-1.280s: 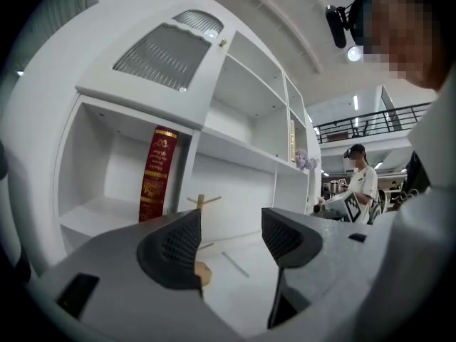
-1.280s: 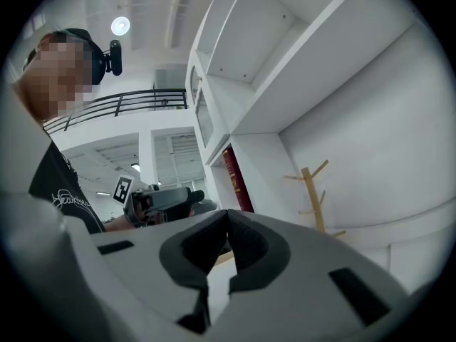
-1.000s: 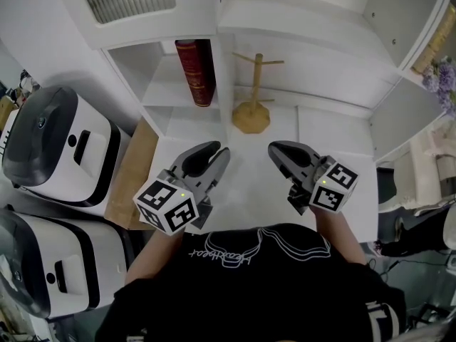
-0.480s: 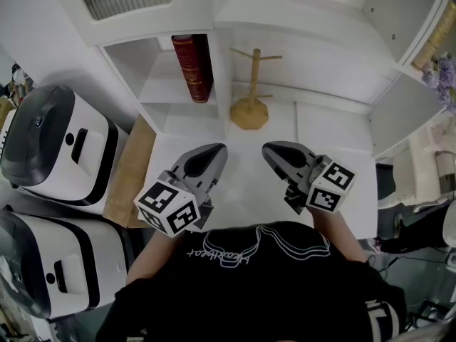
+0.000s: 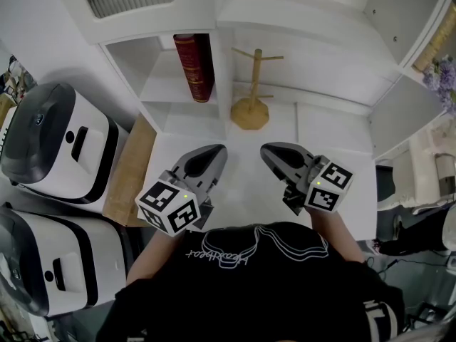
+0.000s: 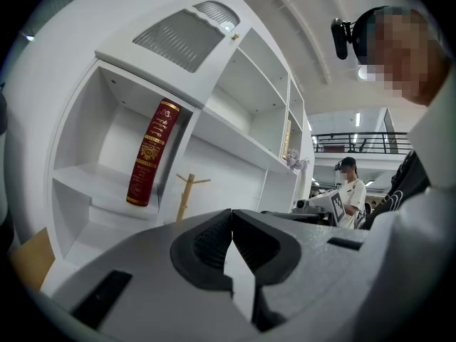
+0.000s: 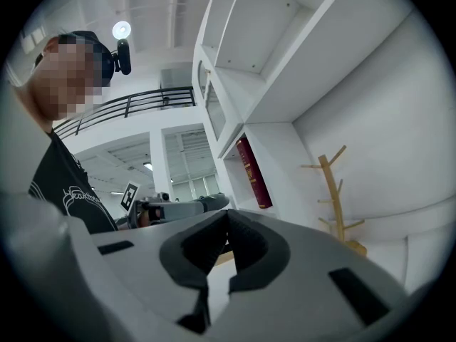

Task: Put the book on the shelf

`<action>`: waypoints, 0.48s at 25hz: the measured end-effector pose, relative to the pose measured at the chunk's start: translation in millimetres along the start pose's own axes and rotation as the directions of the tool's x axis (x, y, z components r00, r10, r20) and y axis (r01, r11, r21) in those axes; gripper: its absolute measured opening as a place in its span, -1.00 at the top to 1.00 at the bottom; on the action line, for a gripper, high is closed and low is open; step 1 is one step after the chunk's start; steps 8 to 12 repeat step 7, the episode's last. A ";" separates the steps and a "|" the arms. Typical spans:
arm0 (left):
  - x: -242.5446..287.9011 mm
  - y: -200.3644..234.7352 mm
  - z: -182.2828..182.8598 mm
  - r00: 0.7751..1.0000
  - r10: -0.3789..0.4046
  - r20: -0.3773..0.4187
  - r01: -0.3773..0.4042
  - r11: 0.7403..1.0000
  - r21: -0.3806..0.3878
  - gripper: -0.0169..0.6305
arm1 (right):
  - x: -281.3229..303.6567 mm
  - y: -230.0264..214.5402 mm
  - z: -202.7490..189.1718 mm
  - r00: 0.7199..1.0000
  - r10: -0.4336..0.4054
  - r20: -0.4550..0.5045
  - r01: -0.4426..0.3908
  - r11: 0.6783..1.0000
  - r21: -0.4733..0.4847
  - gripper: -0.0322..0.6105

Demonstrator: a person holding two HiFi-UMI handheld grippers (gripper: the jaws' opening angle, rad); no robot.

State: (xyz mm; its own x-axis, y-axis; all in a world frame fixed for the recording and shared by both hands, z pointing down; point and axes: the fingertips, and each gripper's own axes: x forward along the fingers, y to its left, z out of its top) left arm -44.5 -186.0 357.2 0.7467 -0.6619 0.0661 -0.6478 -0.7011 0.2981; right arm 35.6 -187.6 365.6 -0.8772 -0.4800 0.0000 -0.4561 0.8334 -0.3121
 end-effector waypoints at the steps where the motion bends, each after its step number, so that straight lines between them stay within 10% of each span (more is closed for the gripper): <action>1: -0.5 0.2 0.4 1.000 0.002 0.001 -0.002 1.000 0.000 0.93 | 0.6 0.7 -0.1 1.000 0.002 -0.001 -0.002 1.000 -0.001 0.88; 12: -2.9 -2.1 -0.7 1.000 -0.002 0.011 0.002 1.000 -0.004 0.93 | -0.4 1.3 -3.7 1.000 -0.008 -0.005 0.008 1.000 0.004 0.88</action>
